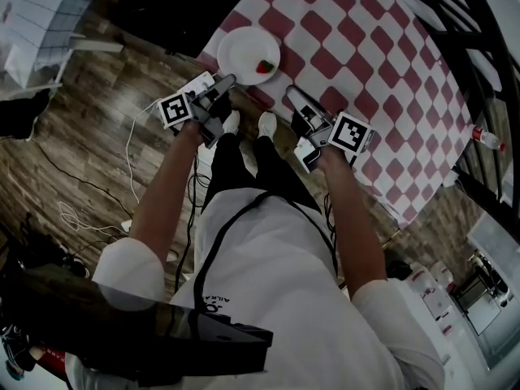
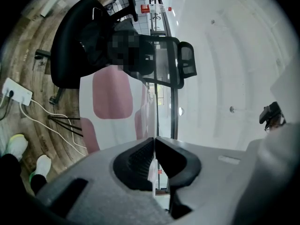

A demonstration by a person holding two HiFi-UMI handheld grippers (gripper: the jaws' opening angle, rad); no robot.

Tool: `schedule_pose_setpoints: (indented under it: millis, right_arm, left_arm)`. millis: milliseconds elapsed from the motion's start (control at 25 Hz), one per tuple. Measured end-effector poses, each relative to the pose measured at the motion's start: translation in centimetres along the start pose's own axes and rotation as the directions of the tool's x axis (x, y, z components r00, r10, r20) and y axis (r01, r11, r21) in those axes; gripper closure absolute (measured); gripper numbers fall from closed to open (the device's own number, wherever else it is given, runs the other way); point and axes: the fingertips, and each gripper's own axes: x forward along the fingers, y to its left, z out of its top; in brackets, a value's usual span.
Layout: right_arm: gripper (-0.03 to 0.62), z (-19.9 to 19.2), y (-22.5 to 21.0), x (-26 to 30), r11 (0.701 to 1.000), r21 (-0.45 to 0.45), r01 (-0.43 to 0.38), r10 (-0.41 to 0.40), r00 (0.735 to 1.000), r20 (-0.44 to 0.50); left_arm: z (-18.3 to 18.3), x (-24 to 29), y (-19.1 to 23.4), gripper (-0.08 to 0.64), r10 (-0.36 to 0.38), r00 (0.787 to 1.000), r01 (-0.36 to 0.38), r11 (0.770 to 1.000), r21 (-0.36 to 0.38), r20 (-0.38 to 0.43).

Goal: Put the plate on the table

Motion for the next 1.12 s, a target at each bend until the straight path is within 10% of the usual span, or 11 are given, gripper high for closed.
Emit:
schedule_pose_setpoints:
  millis: [1120]
  right_arm:
    - [0.584, -0.1, 0.5, -0.2, 1.000, 0.003, -0.009, 0.009, 1.000, 0.026]
  left_arm:
    - [0.6, -0.6, 3.7, 0.527, 0.265, 0.964, -0.265, 0.964, 0.015, -0.027]
